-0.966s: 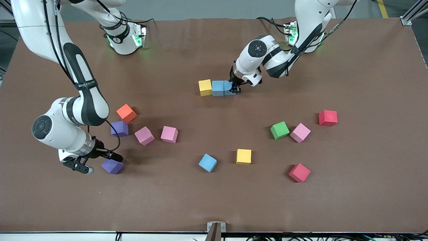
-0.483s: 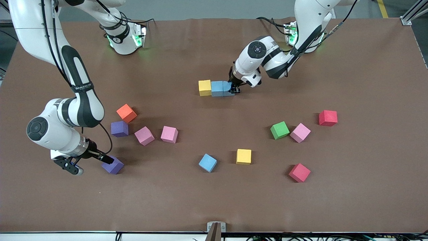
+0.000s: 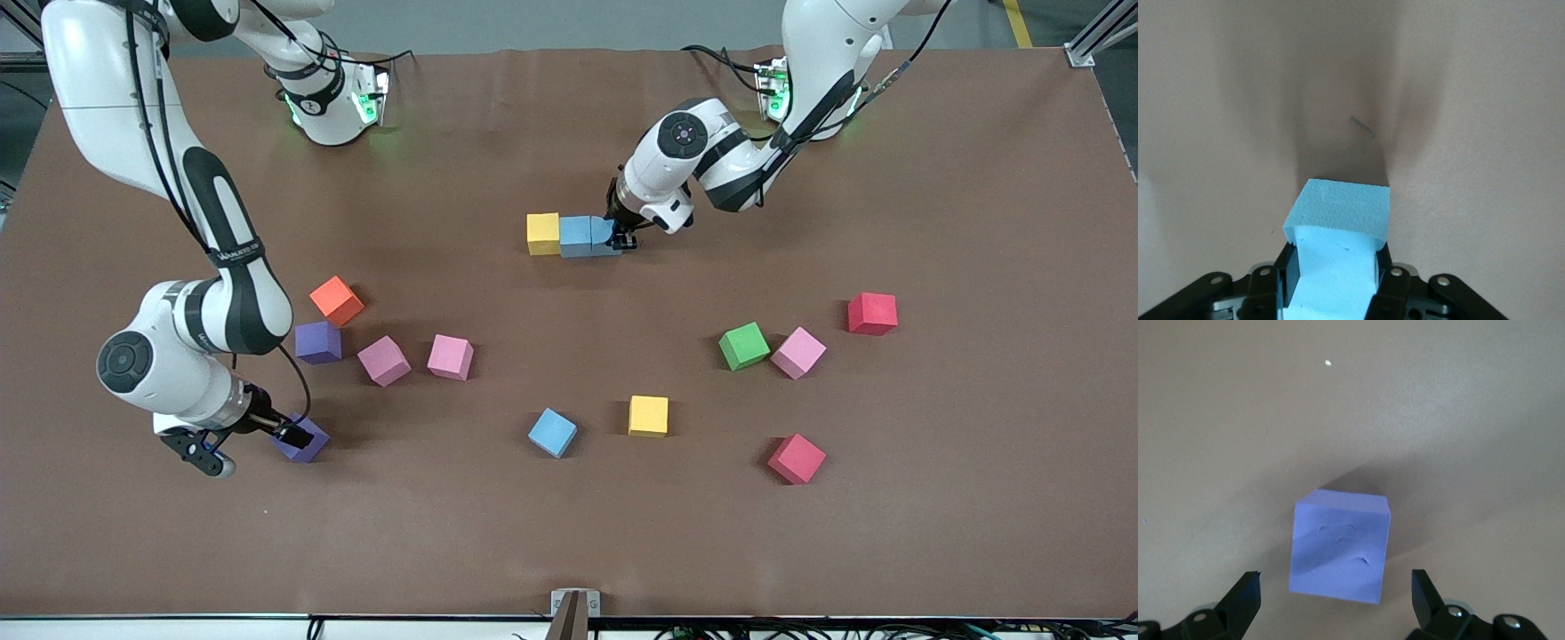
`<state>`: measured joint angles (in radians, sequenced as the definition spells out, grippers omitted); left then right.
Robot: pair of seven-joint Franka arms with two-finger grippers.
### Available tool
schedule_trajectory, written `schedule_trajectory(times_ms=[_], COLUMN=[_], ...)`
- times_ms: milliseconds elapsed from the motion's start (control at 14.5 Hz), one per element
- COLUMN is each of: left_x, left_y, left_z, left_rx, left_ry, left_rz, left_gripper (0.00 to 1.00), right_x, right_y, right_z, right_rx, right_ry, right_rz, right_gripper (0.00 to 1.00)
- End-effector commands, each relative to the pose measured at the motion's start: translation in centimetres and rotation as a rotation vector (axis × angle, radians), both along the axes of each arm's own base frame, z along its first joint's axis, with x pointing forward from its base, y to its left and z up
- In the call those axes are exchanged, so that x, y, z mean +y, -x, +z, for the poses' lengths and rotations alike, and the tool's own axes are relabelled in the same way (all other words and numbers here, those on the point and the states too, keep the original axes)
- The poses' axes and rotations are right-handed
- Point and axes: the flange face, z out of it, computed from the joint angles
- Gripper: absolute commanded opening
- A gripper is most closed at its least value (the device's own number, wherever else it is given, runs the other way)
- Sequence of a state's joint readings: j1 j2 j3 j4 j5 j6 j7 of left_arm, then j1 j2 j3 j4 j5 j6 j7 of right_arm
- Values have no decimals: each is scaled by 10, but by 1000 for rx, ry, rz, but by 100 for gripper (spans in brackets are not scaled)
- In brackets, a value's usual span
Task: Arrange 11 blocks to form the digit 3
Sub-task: 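Open the left gripper while the right gripper grasps the purple cube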
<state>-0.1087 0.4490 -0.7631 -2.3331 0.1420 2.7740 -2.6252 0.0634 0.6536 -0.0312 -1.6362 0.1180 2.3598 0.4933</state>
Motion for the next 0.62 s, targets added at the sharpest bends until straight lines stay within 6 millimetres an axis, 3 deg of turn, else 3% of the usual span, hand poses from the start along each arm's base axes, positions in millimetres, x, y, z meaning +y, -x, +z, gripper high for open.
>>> schedule_trajectory(times_ms=[0,69,207,552], left_x=[-5,-5,-7,-6], left_y=[-5,-6,-8,-10], left_z=[-3,-2,-1,6], left_rx=[-3,-5,-7,-18], left_ry=[16,17,18,2], left_rz=[-2,-3,-5,-16], left_gripper=[54,66,100,100], right_x=[-4,-5,-3,-4], right_y=[-12,-13,-13,-10], right_z=[-8,-11,-16,-28], right_rx=[-31,-45,-42,-26], right_ry=[12,16,23,34], right_rz=[-22,-21,-14,-9], right_gripper=[100,100,100,100])
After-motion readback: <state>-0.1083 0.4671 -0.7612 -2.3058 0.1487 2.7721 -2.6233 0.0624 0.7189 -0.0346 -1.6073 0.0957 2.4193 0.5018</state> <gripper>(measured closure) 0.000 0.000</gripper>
